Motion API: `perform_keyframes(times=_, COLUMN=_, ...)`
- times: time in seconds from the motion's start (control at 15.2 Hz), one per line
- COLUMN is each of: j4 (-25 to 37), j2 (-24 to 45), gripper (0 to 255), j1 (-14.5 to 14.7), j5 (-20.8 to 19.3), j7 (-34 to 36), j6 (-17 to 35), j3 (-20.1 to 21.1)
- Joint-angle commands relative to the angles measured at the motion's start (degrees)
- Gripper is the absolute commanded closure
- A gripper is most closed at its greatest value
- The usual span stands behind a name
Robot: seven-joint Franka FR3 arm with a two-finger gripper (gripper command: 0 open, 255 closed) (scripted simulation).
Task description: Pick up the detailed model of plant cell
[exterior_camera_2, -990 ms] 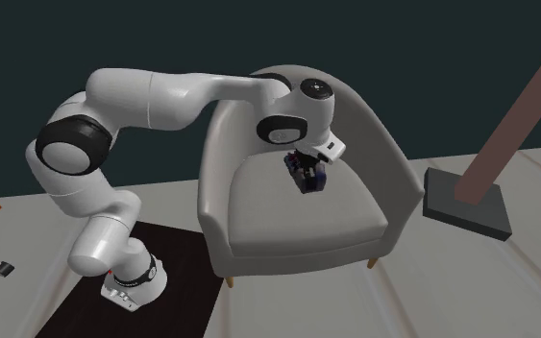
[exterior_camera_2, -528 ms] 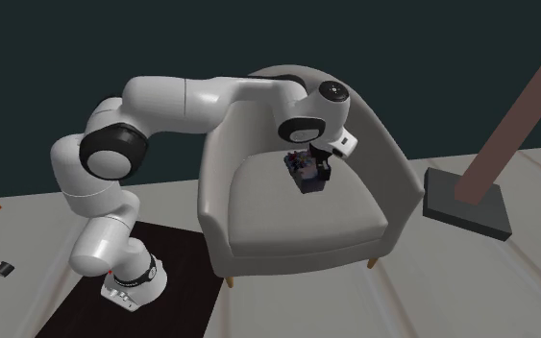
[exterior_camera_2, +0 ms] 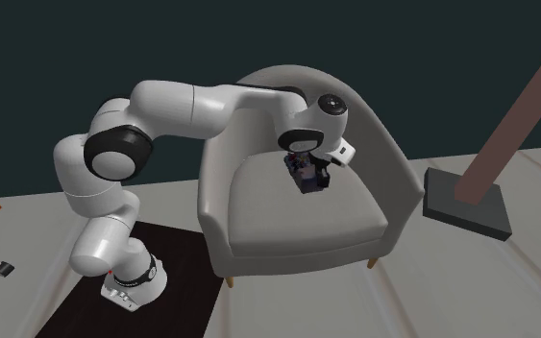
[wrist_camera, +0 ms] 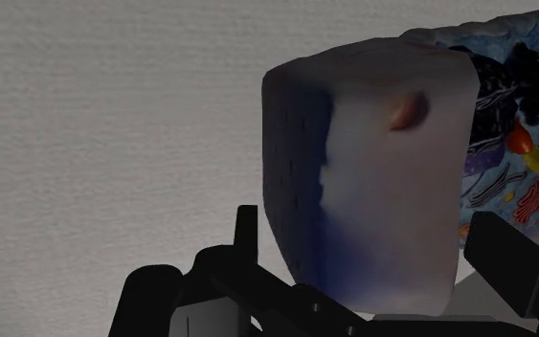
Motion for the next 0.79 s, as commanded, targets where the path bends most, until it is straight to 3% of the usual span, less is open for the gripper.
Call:
perform_keyframes(times=0.0, j4=-0.1, j2=0.1, gripper=255, j1=0.0, j5=0.0, j7=0.0, j6=0.2, j3=0.0)
perform_keyframes(times=0.73, j4=1.0, j2=-0.3, gripper=255, j1=0.0, j5=-0.1, j7=0.4, j6=-1.2, j3=0.0)
